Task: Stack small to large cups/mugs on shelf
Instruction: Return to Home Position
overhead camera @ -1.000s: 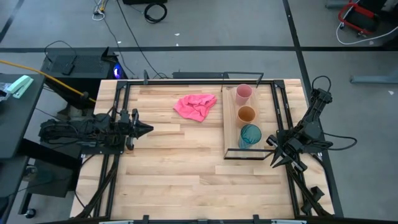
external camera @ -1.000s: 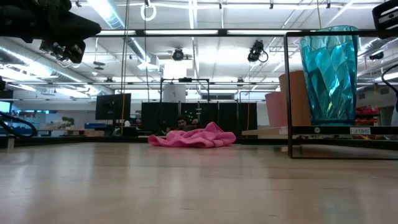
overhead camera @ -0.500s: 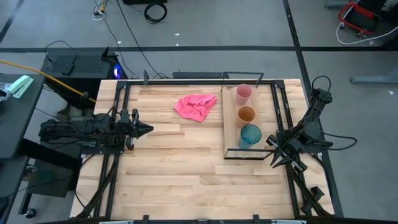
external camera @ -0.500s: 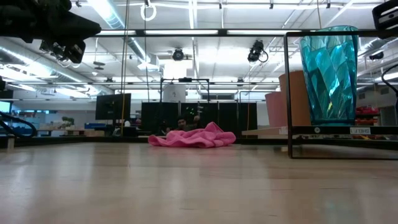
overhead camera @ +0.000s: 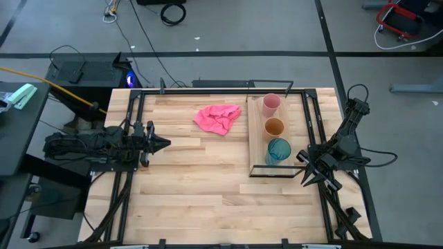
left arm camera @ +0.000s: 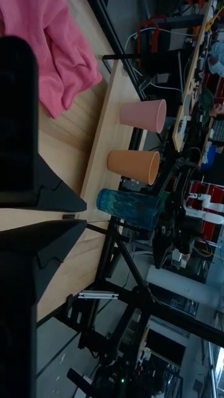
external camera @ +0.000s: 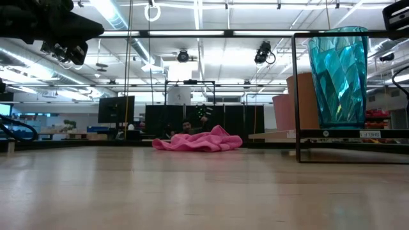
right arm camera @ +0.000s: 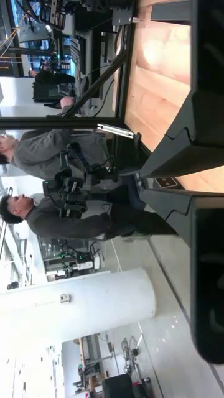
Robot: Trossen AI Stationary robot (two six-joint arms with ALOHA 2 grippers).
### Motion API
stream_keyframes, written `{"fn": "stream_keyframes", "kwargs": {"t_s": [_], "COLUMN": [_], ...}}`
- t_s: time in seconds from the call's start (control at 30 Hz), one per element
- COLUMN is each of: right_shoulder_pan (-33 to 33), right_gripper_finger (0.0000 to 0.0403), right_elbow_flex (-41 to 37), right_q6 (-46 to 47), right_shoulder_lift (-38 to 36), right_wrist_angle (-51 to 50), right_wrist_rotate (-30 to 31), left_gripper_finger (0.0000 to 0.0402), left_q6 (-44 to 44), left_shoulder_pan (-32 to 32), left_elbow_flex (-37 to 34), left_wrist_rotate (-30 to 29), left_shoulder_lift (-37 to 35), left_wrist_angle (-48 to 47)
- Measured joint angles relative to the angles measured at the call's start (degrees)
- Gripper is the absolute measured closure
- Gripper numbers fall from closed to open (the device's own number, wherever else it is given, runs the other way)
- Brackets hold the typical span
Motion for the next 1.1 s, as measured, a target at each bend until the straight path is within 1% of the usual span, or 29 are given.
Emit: {"fn": "stream_keyframes", "kwargs": {"t_s": [0.27,0.57,0.93,1.1], "right_shoulder_pan": [0.0,-0.02,-0.01,0.0], "right_gripper_finger": [0.0354,0.0354,0.0354,0.0354], "right_elbow_flex": [0.0,0.0,0.0,0.0], "right_q6": [0.0,0.01,0.0,0.0], "right_shoulder_lift": [0.0,0.0,0.0,0.0], "right_wrist_angle": [-0.02,-0.01,-0.01,-0.02], "right_wrist_rotate": [0.0,-0.01,-0.01,-0.01], "left_gripper_finger": [0.0372,0.0361,0.0372,0.0367], "left_q6": [0.0,-0.02,-0.02,0.0], "left_shoulder_pan": [0.0,0.0,0.0,0.0], "left_elbow_flex": [0.0,0.0,0.0,0.02], "left_wrist_rotate": [0.01,0.0,0.01,0.02], "left_shoulder_lift": [0.01,0.0,0.02,0.02], "left_wrist_angle": [0.0,-0.02,0.0,0.0]}}
